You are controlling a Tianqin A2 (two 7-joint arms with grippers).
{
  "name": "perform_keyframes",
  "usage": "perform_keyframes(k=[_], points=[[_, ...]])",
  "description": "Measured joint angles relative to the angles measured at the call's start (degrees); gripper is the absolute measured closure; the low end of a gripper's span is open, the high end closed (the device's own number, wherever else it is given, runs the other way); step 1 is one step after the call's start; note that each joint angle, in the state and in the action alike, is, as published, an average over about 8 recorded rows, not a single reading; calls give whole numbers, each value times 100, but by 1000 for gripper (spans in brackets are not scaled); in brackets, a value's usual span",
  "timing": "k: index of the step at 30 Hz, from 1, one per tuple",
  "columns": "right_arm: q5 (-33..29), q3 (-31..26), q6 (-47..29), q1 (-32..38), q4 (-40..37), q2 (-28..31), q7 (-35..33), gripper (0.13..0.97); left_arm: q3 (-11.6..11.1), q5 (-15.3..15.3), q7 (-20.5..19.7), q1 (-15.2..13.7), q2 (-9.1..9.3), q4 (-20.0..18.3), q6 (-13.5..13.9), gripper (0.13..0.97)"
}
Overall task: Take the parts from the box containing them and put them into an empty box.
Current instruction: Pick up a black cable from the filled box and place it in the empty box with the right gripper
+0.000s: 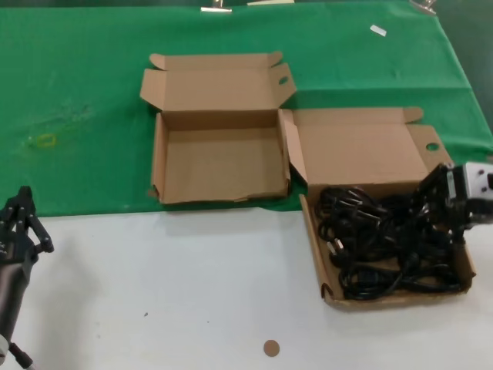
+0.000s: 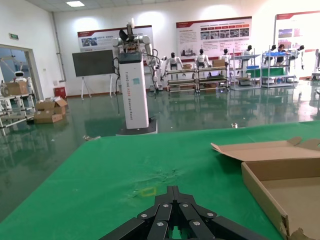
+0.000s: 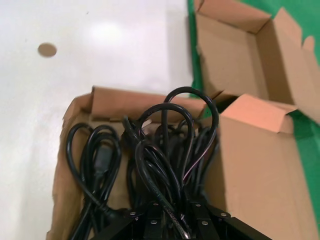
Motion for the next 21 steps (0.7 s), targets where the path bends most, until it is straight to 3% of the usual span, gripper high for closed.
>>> perform_keyframes(k=[10,21], points=[[-160,-13,-405,674,69,-218,318,890,0,0,0,0,0,0,0,953],[-673,-353,-421,1455,-210,-1096,450,892,0,0,0,0,0,0,0,953]])
